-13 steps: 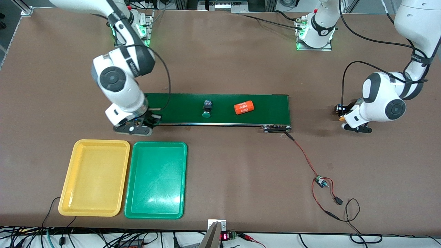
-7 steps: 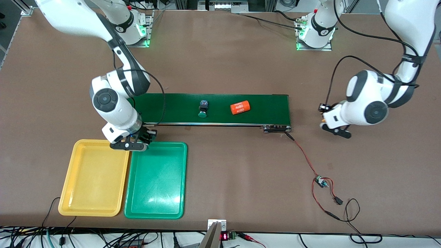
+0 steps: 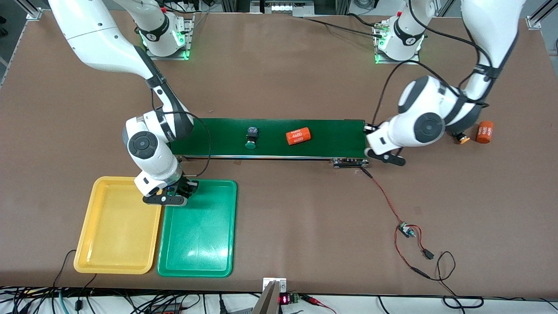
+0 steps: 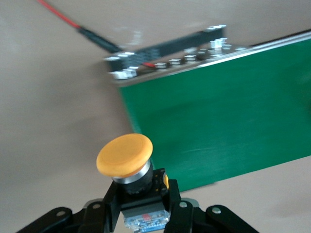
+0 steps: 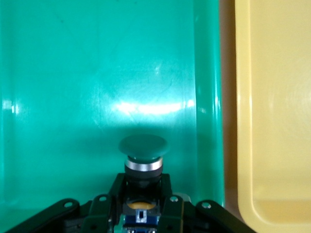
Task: Sort buttons by color to trays
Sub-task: 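Move the green button over the green tray with the right gripper, then release the button into the green tray while the left gripper places yellow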
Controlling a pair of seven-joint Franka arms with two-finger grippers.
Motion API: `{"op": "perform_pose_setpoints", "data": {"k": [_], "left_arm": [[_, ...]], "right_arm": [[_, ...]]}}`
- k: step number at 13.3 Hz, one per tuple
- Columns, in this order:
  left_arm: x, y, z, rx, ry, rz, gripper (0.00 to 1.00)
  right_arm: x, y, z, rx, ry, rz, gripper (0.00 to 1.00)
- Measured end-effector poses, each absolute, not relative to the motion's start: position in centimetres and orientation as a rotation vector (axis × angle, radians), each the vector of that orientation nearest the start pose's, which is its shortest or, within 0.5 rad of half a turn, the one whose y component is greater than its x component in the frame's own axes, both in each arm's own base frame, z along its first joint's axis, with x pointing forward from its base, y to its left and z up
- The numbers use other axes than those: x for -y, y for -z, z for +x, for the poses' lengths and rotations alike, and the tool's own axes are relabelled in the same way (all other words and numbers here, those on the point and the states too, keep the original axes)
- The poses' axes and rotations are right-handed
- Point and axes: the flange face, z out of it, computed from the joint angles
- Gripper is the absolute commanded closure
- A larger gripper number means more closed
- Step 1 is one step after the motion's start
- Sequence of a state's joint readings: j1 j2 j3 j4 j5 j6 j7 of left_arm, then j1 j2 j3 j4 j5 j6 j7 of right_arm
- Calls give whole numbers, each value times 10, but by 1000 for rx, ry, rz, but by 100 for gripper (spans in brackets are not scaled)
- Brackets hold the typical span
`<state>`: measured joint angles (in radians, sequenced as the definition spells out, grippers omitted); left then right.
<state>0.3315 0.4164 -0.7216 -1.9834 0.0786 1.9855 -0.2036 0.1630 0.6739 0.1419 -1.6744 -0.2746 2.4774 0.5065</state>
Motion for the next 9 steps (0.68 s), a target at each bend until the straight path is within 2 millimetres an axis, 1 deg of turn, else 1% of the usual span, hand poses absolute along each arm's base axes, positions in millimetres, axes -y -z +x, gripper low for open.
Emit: {"op": "perform_pose_setpoints", "data": {"k": [2,3,4,5,6,8,9], "left_arm": [[229,-274,527,-374,-546,-3218,82],[241,-266,526,-362,-536,-3236,77],[249,-258,524,-341,-532,-3252,52],[255,-250,523,-326,-537,-3264,1],[257,-244,522,-324,-547,-3270,0],[257,-242,522,-321,-552,-3274,0],[255,-246,525,-315,-544,-3274,0]], "right_arm": [[-197,-225,670,-57,275,-3161,70],[-198,-222,671,-57,275,-3160,67],[-198,-220,671,-56,274,-3159,53],[-198,-218,671,-56,270,-3160,39],[-198,-215,670,-56,264,-3161,20],[-199,-211,670,-55,264,-3158,14],[-199,-210,671,-54,272,-3154,14]]}}
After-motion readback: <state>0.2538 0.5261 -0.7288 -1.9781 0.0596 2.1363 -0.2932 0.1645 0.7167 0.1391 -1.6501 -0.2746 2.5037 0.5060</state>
